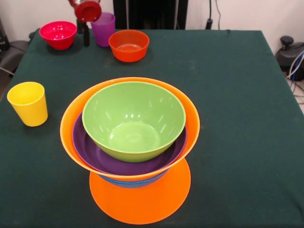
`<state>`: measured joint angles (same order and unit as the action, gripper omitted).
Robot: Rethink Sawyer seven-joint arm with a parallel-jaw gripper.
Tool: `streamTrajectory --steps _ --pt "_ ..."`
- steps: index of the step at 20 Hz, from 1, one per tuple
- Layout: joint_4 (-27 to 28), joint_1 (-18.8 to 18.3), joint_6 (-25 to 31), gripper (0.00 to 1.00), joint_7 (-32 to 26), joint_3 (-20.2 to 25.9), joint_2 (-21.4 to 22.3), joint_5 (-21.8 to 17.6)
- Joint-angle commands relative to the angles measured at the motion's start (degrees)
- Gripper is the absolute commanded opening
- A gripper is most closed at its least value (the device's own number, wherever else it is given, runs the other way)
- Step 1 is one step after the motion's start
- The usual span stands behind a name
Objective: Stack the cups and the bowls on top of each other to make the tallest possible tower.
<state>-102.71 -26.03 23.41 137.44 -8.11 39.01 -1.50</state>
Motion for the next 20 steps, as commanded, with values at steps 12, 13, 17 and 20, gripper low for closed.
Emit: streamTrajectory --steps 12,13,17,20 --pt "17.7 -3.8 13.5 1.0 -12.3 14.0 -5.9 -6.2" --pt "18.4 -3.9 14.2 1.0 -12.4 14.1 -5.9 -6.3" --pt "21.7 -4.6 17.5 1.0 -12.5 14.8 -6.4 -6.4" --pt "24.7 -5.5 20.4 1.0 -13.6 15.9 -7.1 -6.7"
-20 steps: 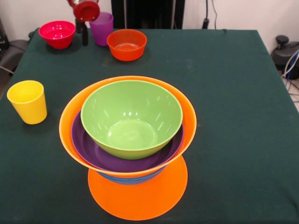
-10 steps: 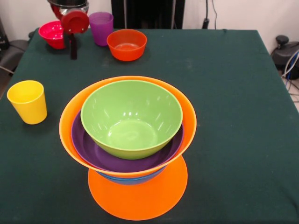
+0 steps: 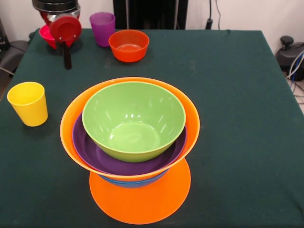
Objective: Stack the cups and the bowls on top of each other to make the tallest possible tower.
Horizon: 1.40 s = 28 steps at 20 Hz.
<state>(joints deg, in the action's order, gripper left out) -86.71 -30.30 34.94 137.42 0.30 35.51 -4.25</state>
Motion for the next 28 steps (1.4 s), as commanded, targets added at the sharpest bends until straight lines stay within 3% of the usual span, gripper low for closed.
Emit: streamTrajectory --steps 1,15,28 --pt "9.2 -1.5 9.4 1.0 -13.8 7.7 -3.7 -4.1" --pt "17.5 -5.6 14.0 1.0 -17.4 11.6 -8.0 -6.1" --pt "15.6 -6.4 10.4 1.0 -15.9 12.8 -9.9 -7.1"
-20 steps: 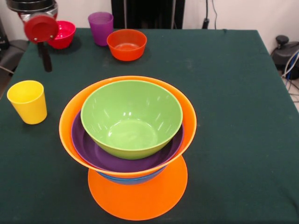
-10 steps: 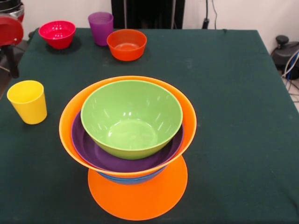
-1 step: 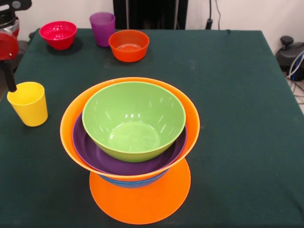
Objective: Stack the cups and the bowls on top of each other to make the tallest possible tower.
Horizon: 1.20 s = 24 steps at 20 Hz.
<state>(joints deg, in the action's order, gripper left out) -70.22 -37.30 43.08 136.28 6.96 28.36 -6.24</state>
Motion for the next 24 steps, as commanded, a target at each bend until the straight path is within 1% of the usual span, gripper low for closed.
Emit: streamTrajectory --steps 1,9,15,20,21,24 --pt "-1.1 0.6 2.3 1.0 -14.5 6.2 -2.9 -5.0" --pt "-2.4 1.0 1.8 1.0 -13.6 6.1 -2.1 -5.3" --pt "-1.5 0.9 0.6 1.0 -14.2 6.1 -3.7 -6.4" --pt "-1.6 0.9 -0.1 1.0 -15.1 6.2 -3.8 -7.5" --pt "-1.8 0.8 -0.5 0.0 -15.4 6.4 -3.7 -8.0" --pt "-1.3 1.2 0.9 0.0 -16.3 6.4 -3.7 -8.7"
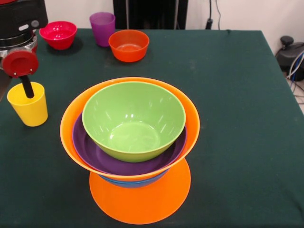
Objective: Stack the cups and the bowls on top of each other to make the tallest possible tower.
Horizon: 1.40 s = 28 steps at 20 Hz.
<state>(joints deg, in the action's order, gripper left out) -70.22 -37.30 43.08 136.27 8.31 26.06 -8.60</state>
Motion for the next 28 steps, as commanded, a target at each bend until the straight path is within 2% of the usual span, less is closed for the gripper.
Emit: streamTrajectory --steps 1,4,6,12,13,19,28 --pt "-1.1 1.4 1.2 0.0 -15.9 4.9 -1.4 -6.7" --pt "-0.7 2.2 3.3 0.0 -12.9 4.1 -1.4 -6.6" --pt "-1.1 2.2 2.2 0.0 -11.9 4.2 -1.1 -6.8" --pt "-2.1 1.3 1.0 0.0 -12.7 5.2 -1.1 -7.4" --pt "-2.2 1.1 1.0 1.0 -13.1 5.3 -1.0 -7.6" --pt "-3.0 0.3 5.8 1.0 -14.3 4.6 -1.1 -7.4" --pt "-10.2 -1.6 3.4 1.0 -13.4 4.3 2.0 -7.2"
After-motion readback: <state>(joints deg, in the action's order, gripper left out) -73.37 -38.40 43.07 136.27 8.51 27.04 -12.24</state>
